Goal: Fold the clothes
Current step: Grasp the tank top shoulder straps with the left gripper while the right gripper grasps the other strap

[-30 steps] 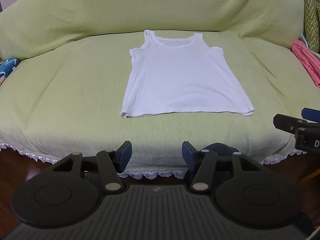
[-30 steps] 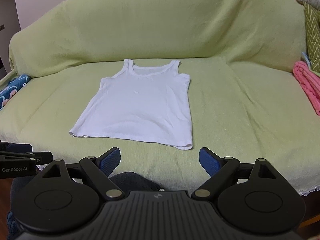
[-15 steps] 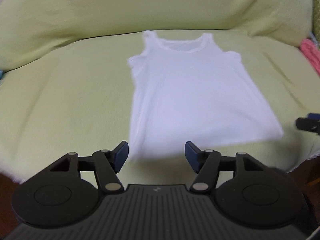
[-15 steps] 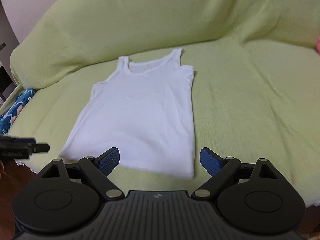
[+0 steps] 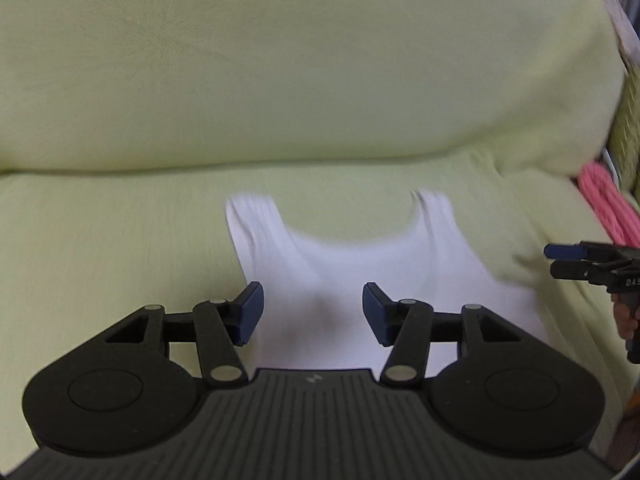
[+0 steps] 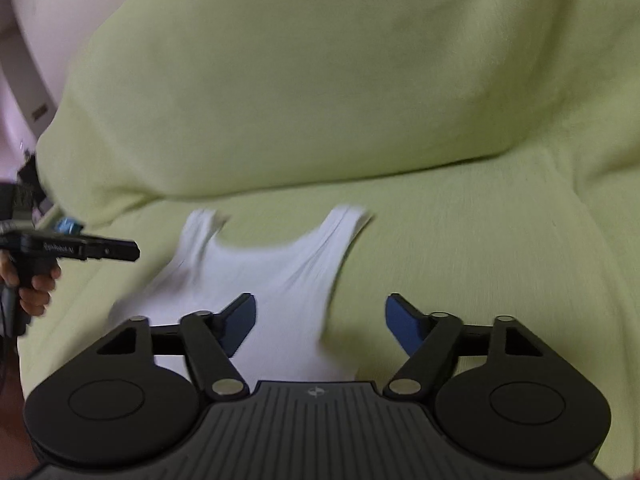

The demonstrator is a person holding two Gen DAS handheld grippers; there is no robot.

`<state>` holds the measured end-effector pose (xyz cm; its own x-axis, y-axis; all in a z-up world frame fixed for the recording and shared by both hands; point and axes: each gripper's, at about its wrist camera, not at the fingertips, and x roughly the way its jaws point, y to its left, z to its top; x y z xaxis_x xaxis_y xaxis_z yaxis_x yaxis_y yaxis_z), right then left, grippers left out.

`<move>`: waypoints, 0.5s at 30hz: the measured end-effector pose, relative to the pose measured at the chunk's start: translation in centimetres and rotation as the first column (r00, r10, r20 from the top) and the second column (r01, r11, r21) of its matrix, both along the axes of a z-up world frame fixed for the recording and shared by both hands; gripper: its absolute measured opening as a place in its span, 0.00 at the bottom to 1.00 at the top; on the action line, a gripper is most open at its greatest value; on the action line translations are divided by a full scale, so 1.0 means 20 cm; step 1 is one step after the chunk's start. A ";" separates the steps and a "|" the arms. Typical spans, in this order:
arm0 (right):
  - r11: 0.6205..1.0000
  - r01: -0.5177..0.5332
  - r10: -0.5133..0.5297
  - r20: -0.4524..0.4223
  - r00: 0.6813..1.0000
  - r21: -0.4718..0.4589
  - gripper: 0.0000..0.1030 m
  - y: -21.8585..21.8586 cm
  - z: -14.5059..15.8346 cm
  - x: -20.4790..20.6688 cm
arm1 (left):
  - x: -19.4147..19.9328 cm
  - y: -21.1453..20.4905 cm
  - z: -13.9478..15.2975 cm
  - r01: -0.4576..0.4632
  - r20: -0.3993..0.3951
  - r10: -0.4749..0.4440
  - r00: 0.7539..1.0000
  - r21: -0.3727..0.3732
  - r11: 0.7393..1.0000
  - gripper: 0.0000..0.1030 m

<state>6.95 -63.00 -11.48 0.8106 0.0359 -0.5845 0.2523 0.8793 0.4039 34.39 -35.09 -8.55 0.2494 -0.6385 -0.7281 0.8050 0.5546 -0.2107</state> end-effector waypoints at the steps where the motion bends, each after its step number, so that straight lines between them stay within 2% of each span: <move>1: 1.000 0.001 -0.001 0.005 1.000 0.018 0.65 -0.06 -0.03 0.06 | 0.08 -0.04 -0.04 -0.009 -0.004 0.009 1.000 -0.001 1.000 0.48; 7: 0.996 -0.031 0.028 0.037 0.999 0.088 0.64 -0.33 -0.18 0.34 | 0.34 -0.14 -0.22 -0.011 -0.018 0.011 1.000 -0.033 0.999 0.49; 11: 0.982 -0.085 0.076 0.063 0.995 0.166 0.62 -0.43 -0.25 0.49 | 0.39 -0.17 -0.30 0.052 -0.032 -0.054 0.998 -0.066 0.996 0.45; 12: 0.977 -0.102 0.089 0.076 0.993 0.185 0.62 -0.45 -0.27 0.52 | 0.39 -0.18 -0.31 0.076 -0.024 -0.079 0.997 -0.075 0.994 0.42; 13: 0.973 -0.116 0.101 0.083 0.991 0.201 0.62 -0.47 -0.28 0.54 | 0.39 -0.18 -0.32 0.101 -0.022 -0.103 0.994 -0.080 0.992 0.28; 14: 0.968 -0.130 0.113 0.090 0.990 0.215 0.60 -0.49 -0.30 0.56 | 0.39 -0.18 -0.33 0.121 -0.022 -0.123 0.992 -0.086 0.989 0.20; 15: 0.964 -0.148 0.129 0.094 0.987 0.221 0.56 -0.50 -0.31 0.57 | 0.39 -0.19 -0.33 0.131 -0.024 -0.134 0.991 -0.093 0.987 0.19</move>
